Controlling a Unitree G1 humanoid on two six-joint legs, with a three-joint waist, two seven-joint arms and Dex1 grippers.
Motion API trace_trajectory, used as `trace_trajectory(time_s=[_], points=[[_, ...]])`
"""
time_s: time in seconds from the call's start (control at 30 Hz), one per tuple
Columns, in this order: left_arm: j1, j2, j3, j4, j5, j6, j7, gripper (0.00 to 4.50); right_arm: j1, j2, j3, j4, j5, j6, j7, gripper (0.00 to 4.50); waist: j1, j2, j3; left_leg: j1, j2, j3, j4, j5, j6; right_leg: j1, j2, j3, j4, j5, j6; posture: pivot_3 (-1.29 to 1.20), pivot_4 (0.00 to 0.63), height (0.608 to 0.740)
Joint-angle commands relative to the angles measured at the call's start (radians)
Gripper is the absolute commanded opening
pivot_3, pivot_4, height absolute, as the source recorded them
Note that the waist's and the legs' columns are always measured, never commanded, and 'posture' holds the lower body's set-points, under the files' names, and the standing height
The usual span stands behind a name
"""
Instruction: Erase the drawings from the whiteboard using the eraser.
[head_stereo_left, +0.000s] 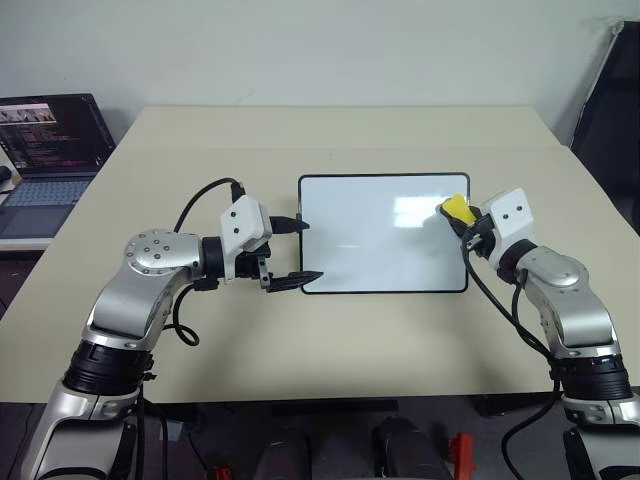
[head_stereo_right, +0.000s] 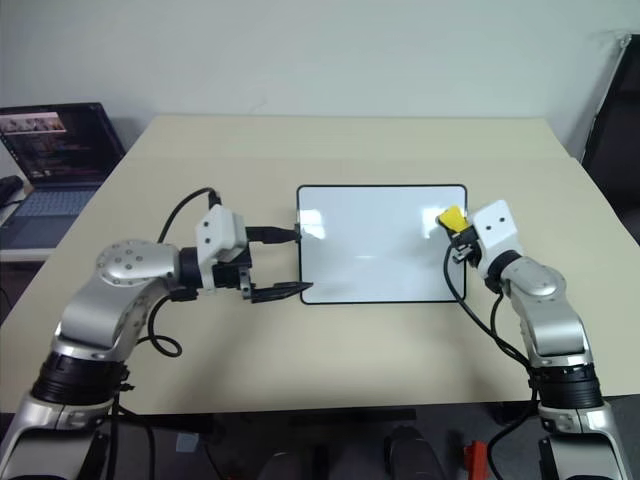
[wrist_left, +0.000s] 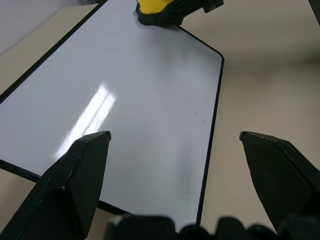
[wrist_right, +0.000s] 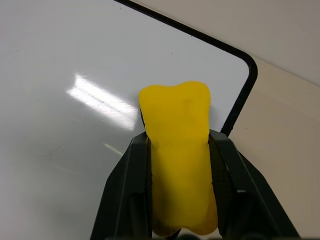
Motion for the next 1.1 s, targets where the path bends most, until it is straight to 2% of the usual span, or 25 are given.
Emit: trace_trajectory(time_s=[0.03, 0.1, 0.2, 0.27, 0.33, 0.4, 0.47, 0.53, 0.67, 0.97, 1.03, 1.1], points=[[-0.019, -0.005, 0.013, -0.013, -0.003, -0.017, -0.001, 4.5, 0.03, -0.015, -0.033, -0.081, 0.039, 0.034, 0.031, 1.11, 0.001, 0.0, 0.0, 0.0, 0.0, 0.0, 0.0, 0.0, 0.0, 0.0, 0.0, 0.0, 0.0, 0.0, 0.0, 0.0, 0.15, 0.74], [-0.023, -0.01, 0.014, -0.013, -0.006, -0.015, -0.003, 4.5, 0.051, -0.026, -0.088, -0.168, 0.133, 0.071, 0.085, 1.11, 0.002, 0.001, 0.001, -0.002, 0.0, 0.0, -0.001, 0.0, 0.0, -0.001, 0.0, 0.0, -0.001, 0.0, 0.0, 0.0, 0.15, 0.74], [-0.033, -0.016, 0.019, -0.012, -0.017, -0.009, -0.005, 4.5, 0.046, -0.056, -0.278, -0.283, 0.393, 0.218, 0.151, 1.11, 0.003, 0.004, 0.003, -0.007, 0.0, -0.002, -0.001, 0.0, 0.0, -0.005, 0.0, -0.001, -0.005, 0.0, 0.0, 0.0, 0.15, 0.74], [-0.036, -0.019, 0.019, -0.011, -0.019, -0.007, -0.007, 4.5, 0.035, -0.092, -0.382, -0.297, 0.488, 0.277, 0.157, 1.11, 0.007, 0.004, 0.003, -0.016, 0.0, -0.003, 0.0, 0.0, 0.0, -0.012, -0.001, -0.002, -0.005, 0.0, 0.0, 0.0, 0.15, 0.74], [-0.04, -0.028, 0.013, -0.011, -0.021, -0.006, -0.01, 4.5, 0.018, -0.145, -0.473, -0.234, 0.486, 0.299, 0.11, 1.11, 0.009, 0.004, 0.003, -0.02, -0.001, -0.003, 0.0, 0.0, 0.0, -0.015, -0.003, -0.002, -0.006, 0.0, 0.0, 0.0, 0.15, 0.74], [-0.045, -0.044, -0.001, -0.016, -0.023, -0.004, -0.013, 4.5, 0.046, -0.226, -0.52, -0.111, 0.391, 0.281, 0.064, 1.11, 0.015, 0.004, 0.003, -0.02, -0.001, -0.002, -0.001, 0.0, 0.0, -0.015, -0.005, -0.003, -0.008, 0.0, 0.0, 0.0, 0.15, 0.74], [-0.05, -0.063, -0.015, -0.029, -0.029, 0.004, -0.017, 4.5, 0.1, -0.283, -0.496, -0.011, 0.3, 0.274, 0.024, 1.11, 0.024, 0.003, 0.002, -0.02, -0.001, -0.001, -0.001, 0.0, 0.0, -0.014, -0.004, -0.003, -0.008, 0.0, 0.0, 0.0, 0.15, 0.74], [-0.05, -0.079, -0.028, -0.043, -0.034, 0.011, -0.022, 4.5, 0.137, -0.281, -0.48, 0.056, 0.273, 0.283, -0.002, 1.11, 0.025, 0.003, 0.002, -0.02, -0.001, -0.001, 0.0, 0.0, 0.0, -0.014, -0.004, -0.003, -0.008, 0.0, 0.0, 0.0, 0.15, 0.74], [-0.045, -0.093, -0.038, -0.067, -0.041, 0.029, -0.02, 4.5, 0.187, -0.261, -0.444, 0.108, 0.274, 0.331, 0.007, 1.11, 0.017, 0.004, 0.003, -0.019, -0.001, 0.001, 0.0, 0.0, 0.0, -0.014, -0.002, -0.001, -0.006, 0.0, 0.0, 0.0, 0.15, 0.74], [-0.025, -0.086, -0.033, -0.095, -0.045, 0.051, -0.012, 4.5, 0.177, -0.245, -0.418, 0.145, 0.275, 0.326, 0.011, 1.11, 0.005, 0.005, 0.003, -0.017, -0.001, 0.003, 0.0, 0.0, 0.0, -0.015, -0.001, 0.0, -0.003, 0.0, 0.0, 0.0, 0.15, 0.74], [-0.024, -0.083, -0.03, -0.095, -0.045, 0.051, -0.012, 4.5, 0.16, -0.249, -0.416, 0.173, 0.272, 0.311, 0.012, 1.84, 0.005, 0.005, 0.003, -0.017, -0.001, 0.003, 0.0, 0.0, 0.0, -0.014, -0.001, 0.0, -0.003, 0.0, 0.0, 0.0, 0.15, 0.74], [-0.022, -0.081, -0.029, -0.095, -0.045, 0.051, -0.013, 4.5, 0.149, -0.252, -0.411, 0.195, 0.268, 0.299, 0.016, 2.37, 0.006, 0.005, 0.003, -0.017, -0.001, 0.003, 0.001, 0.0, 0.0, -0.015, -0.001, 0.0, -0.003, 0.0, 0.0, 0.0, 0.15, 0.74]])
